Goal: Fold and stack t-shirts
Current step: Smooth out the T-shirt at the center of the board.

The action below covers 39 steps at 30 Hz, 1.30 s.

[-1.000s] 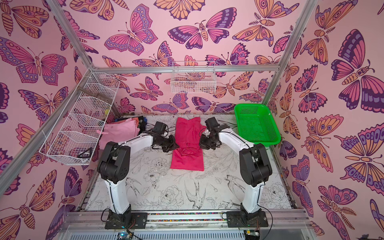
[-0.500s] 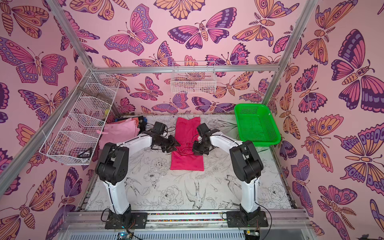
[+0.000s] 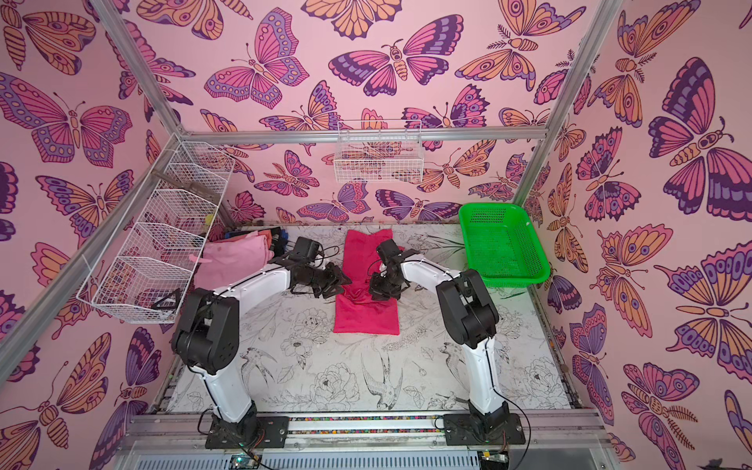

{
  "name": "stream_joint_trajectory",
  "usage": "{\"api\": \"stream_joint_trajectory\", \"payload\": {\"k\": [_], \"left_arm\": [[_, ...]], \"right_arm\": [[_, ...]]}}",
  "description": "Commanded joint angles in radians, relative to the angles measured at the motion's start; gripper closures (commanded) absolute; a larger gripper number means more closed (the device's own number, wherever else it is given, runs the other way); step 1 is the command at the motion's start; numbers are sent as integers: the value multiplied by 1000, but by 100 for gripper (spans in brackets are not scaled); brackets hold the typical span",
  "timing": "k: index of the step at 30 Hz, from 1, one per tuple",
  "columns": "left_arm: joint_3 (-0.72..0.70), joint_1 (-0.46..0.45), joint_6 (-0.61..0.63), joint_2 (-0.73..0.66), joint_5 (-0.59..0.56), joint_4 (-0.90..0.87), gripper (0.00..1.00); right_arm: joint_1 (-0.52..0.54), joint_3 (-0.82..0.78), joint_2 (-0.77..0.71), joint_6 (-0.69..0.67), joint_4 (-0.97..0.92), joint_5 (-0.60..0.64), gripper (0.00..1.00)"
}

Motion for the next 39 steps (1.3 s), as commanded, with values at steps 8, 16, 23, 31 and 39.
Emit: {"api": "stream_joint_trajectory", "payload": {"k": [8,16,23,31,39], "left_arm": [[-47,6,18,-58,19,-3,51],[-64,6,16,-91,21,-3,51],[-77,-3,5,-121,20,-3,52],[-112,-53,-2,-96,-9,13,58],[-108,-83,-17,-13,-7,48,97]], "right_arm": [[-39,151,107,-28,-60,-13,100],[-62,206,166,-33,-65,-26,100],[-72,220,181,-33,-36,-51,100],[-84,282,207,-27,-41,-61,100],[-97,271,207,-20,-27,-74,100]]}}
